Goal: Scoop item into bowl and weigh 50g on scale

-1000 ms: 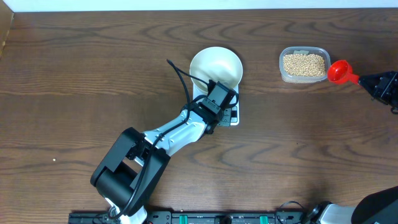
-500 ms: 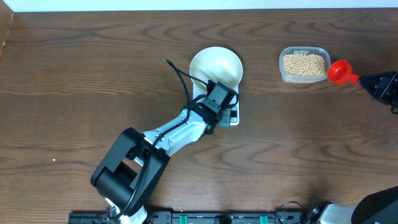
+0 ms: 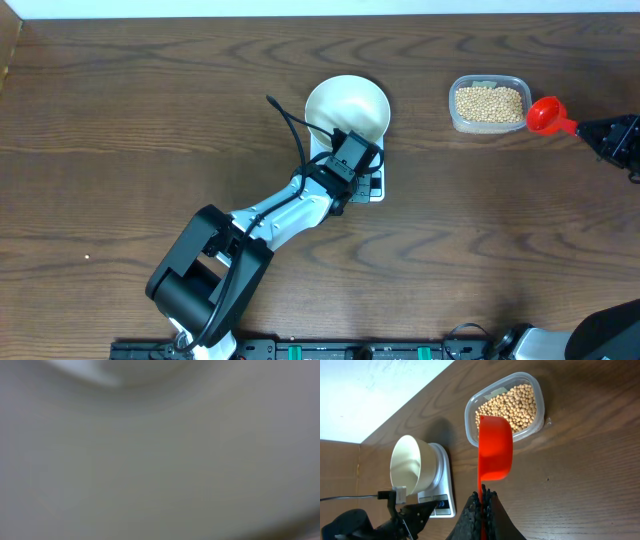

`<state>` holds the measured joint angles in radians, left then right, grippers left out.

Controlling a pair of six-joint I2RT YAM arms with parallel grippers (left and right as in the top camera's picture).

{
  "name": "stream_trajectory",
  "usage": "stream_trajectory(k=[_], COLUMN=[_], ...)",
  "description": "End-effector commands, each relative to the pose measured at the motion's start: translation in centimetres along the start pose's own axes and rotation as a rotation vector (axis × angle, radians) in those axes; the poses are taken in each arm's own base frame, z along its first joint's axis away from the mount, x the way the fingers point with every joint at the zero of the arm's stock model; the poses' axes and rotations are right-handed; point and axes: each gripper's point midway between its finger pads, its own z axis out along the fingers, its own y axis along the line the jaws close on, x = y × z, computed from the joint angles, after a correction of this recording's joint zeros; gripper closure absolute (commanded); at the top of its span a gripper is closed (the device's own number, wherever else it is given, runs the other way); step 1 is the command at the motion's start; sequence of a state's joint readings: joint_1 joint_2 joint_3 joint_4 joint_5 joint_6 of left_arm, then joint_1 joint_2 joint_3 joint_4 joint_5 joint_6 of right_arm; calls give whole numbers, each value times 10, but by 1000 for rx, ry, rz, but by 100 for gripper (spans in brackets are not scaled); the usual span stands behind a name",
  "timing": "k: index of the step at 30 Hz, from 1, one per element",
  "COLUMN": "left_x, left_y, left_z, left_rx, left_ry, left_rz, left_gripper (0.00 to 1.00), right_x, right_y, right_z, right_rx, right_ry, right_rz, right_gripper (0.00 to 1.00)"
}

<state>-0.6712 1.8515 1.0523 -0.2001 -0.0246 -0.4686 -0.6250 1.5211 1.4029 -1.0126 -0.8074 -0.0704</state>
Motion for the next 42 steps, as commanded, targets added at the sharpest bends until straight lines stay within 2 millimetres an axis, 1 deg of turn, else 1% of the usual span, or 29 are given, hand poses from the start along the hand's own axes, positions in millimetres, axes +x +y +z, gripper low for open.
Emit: stream_trajectory(k=[1, 5, 12, 19, 22, 29, 33, 38, 42], left_x=[29, 31, 39, 35, 34, 34, 35, 35, 34], left_y=[19, 17, 21, 18, 13, 12, 7, 8, 13], left_z=[20, 20, 19, 20, 20, 20, 20, 20, 22], left_rx=[-58, -57, -76, -60, -34, -27, -3, -8, -32], left_ry=[81, 86, 119, 100, 103, 103, 109, 110, 101], left_rz=[0, 14, 18, 15, 13, 13, 31, 30, 29], left_gripper=[93, 92, 93, 93, 93, 93, 93, 92, 93], right_x=[2, 2, 2, 2, 2, 2, 2, 2, 2], right_y=[-1, -1, -1, -1, -1, -1, -1, -1, -1], right_z=[2, 2, 2, 2, 2, 2, 2, 2, 2], right_rx=[-7, -7, -7, -7, -7, -7, -7, -7, -7], right_ry=[7, 7, 7, 7, 7, 7, 7, 7, 7], right_rz=[-8, -8, -7, -7, -7, -8, -8, -7, -7], right_gripper=[99, 99, 99, 99, 99, 99, 99, 99, 99])
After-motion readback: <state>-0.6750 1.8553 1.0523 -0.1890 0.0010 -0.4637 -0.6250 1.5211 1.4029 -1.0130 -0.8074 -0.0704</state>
